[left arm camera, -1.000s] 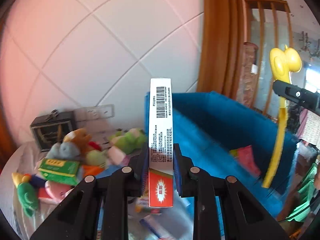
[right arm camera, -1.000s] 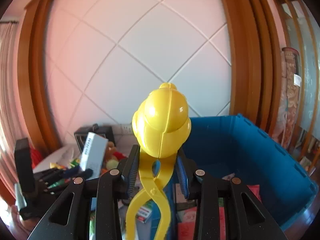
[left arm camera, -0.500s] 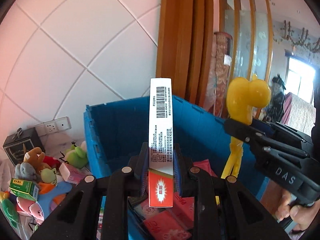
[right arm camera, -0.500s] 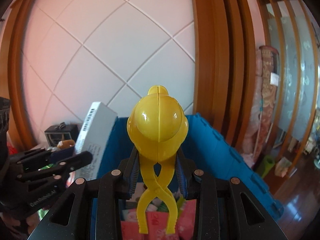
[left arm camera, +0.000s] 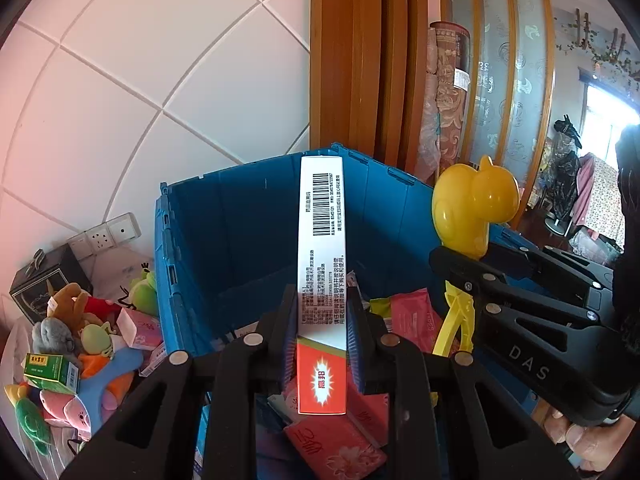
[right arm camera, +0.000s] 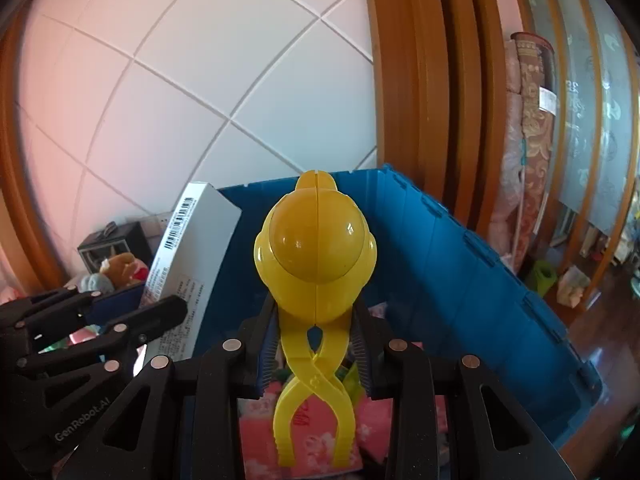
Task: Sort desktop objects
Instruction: 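Carry the medicine box and yellow duck clip into the blue crate and release them, then withdraw both tools from the crate back to the pile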
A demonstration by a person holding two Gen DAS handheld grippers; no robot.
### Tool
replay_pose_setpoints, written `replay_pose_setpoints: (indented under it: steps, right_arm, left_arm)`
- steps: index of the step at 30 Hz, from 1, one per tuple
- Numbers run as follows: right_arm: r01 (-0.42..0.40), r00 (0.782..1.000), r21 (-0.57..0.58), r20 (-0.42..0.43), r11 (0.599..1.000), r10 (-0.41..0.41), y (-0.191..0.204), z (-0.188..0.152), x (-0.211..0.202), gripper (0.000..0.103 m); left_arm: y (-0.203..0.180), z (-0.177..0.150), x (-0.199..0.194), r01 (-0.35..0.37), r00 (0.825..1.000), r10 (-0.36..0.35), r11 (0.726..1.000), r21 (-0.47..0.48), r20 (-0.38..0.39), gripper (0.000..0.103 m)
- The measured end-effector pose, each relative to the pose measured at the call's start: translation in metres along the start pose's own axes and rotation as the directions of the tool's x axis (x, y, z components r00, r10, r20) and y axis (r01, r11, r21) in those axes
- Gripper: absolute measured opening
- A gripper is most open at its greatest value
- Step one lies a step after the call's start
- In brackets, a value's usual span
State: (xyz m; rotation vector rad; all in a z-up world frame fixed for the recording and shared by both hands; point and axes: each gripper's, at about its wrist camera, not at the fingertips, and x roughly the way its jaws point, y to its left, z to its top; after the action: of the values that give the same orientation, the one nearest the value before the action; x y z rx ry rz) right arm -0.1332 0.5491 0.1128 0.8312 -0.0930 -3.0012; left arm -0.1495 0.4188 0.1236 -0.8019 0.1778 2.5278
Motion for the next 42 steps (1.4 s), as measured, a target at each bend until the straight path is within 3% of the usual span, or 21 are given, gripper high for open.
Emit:
replay_pose_setpoints:
  steps: [4, 6, 9, 15, 23, 30, 39, 42]
  right_arm:
    - [0.056, 0.998, -0.005, -0.017, 0.998, -0.056, 0.001, 0.002, 0.001, 0.034]
    - [0.080, 0.997, -0.006, -0.022, 0.997, -0.080, 0.001, 0.001, 0.002, 0.040]
    - [0.098, 0.995, 0.004, -0.023, 0.995, -0.098, -0.001, 0.001, 0.001, 0.071]
    - [0.139, 0.990, 0.036, 0.003, 0.990, -0.139, -0.004, 0.004, -0.008, 0.102]
    - [0.076, 0.996, 0.033, 0.054, 0.997, -0.077, 0.019, 0.009, -0.022, 0.103]
    - [-0.018, 0.994, 0.010, 0.106, 1.000, 0.017, 0.070, 0.009, -0.039, 0.103]
    - [-0.223, 0.961, -0.071, 0.150, 0.972, 0.231, 0.164, 0.002, -0.055, 0.103]
    - [-0.250, 0.955, -0.109, 0.138, 0.962, 0.264, 0.198, -0.007, -0.050, 0.103]
  left_arm:
    - [0.000, -0.001, 0.000, -0.022, 1.000, 0.022, 1.000, 0.014, -0.002, 0.027]
    - [0.000, -0.001, -0.002, -0.033, 0.999, 0.032, 0.999, 0.017, 0.004, 0.047]
    - [0.002, -0.003, -0.009, -0.057, 0.998, 0.056, 0.998, 0.026, 0.033, 0.061]
    - [0.018, -0.006, -0.028, -0.071, 0.994, 0.070, 0.997, 0.001, 0.080, 0.068]
    - [0.056, -0.018, -0.060, -0.070, 0.989, 0.077, 0.996, -0.060, 0.125, 0.069]
    - [0.113, -0.043, -0.094, -0.113, 0.981, 0.131, 0.985, -0.130, 0.144, 0.073]
    - [0.206, -0.099, -0.124, -0.219, 0.966, 0.240, 0.955, -0.198, 0.091, 0.073]
    - [0.236, -0.126, -0.129, -0.250, 0.961, 0.268, 0.946, -0.208, 0.063, 0.073]
